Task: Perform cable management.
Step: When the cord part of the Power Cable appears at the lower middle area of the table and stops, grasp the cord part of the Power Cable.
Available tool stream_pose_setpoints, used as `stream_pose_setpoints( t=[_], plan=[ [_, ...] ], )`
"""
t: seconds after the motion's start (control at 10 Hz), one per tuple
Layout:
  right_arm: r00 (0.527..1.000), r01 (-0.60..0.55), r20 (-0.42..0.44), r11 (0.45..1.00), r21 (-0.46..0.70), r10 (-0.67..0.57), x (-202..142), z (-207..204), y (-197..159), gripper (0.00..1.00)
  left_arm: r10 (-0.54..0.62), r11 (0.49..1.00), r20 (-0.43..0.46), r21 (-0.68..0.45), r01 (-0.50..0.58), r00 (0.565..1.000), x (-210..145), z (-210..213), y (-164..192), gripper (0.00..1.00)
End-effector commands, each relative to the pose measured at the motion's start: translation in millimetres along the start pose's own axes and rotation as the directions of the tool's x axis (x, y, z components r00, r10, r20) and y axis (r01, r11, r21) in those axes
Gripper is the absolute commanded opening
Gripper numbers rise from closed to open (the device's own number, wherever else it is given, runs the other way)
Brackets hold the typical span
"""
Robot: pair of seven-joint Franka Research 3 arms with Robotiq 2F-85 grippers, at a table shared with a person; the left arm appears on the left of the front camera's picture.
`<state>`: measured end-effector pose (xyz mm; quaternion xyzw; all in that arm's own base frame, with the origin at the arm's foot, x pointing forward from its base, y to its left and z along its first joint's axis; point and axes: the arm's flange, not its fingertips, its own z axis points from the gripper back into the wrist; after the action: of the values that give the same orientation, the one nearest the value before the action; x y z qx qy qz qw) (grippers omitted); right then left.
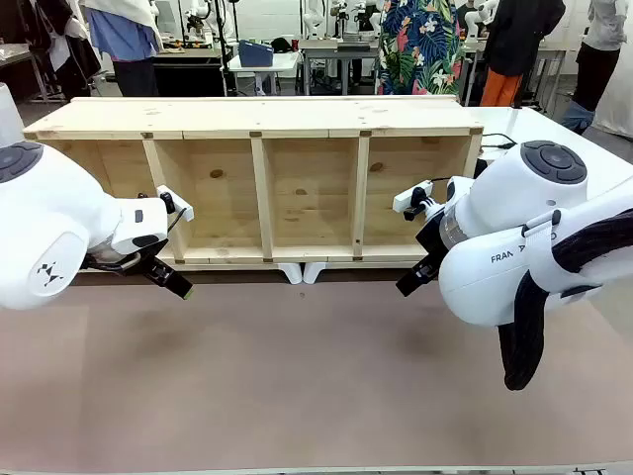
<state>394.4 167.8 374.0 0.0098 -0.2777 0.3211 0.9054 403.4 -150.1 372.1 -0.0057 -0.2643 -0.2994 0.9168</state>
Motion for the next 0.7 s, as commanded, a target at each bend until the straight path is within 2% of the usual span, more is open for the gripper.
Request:
stream_pose_setpoints(
  t=[0.0,0.6],
  plan=[
    [1.0,0.0,0.0,1.0,0.0,0.0,0.0,0.0,0.0,1.0,0.0,1.0,0.0,0.0,0.0,1.0,0.0,0.0,-0.1,1.0],
    [1.0,0.0,0.0,1.0,0.0,0.0,0.0,0.0,0.0,1.0,0.0,1.0,0.0,0.0,0.0,1.0,0.0,0.0,-0.1,1.0]
  ],
)
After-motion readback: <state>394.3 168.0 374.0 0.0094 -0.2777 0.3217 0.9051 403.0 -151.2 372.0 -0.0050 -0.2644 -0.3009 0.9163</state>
